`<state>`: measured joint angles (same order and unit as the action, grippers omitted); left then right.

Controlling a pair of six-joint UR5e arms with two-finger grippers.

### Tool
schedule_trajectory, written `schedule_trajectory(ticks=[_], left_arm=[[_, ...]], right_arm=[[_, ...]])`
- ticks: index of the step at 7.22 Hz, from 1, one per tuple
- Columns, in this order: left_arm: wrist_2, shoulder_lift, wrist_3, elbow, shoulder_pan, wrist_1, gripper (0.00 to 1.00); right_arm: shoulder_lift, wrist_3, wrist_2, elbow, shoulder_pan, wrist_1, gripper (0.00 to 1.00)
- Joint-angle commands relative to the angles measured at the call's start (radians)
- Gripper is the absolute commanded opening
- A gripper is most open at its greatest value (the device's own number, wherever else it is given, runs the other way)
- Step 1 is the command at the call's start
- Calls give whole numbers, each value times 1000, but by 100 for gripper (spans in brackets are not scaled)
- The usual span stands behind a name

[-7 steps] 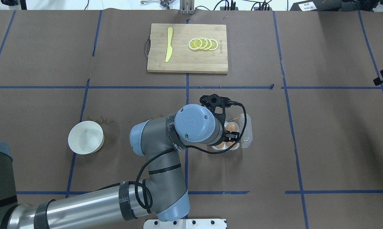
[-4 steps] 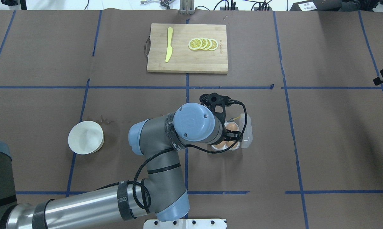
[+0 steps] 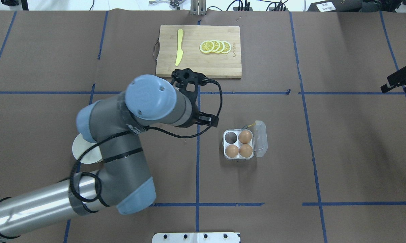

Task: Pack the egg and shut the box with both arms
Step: 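Lift the left gripper away while the right gripper moves toward the carton, then push the carton's clear lid down shut with the right gripper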

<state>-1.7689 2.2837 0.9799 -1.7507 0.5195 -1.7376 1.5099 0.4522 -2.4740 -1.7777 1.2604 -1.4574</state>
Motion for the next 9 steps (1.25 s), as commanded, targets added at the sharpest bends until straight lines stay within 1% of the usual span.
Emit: schedule_trajectory(ticks=[1,2,3,4,5,6,8,9], left_arm=[[-105,-148,-215,-134,193,36,97],[-154,-211,-321,-157,293,36,97],[-209,-271,-454,-170,382,39,97],[-239,-312,-549,-170,443,39,98],[-251,-355,-646,-171,497,39,98],[-276,-392,-715,-171,534,39,99],[-276,-400,-731,-167,539,39,99],[-276,-401,-731,-167,540,39,99]], right_arm=[[3,351,36,-26,-146,233,64],[1,563,120,-28,-241,388,23],[1,703,188,-29,-339,491,0],[-7,720,214,-37,-392,497,0],[-51,726,246,-37,-435,491,0],[-106,784,289,-29,-496,486,0],[-193,879,364,-26,-587,483,0],[-254,942,421,-23,-640,473,0]])
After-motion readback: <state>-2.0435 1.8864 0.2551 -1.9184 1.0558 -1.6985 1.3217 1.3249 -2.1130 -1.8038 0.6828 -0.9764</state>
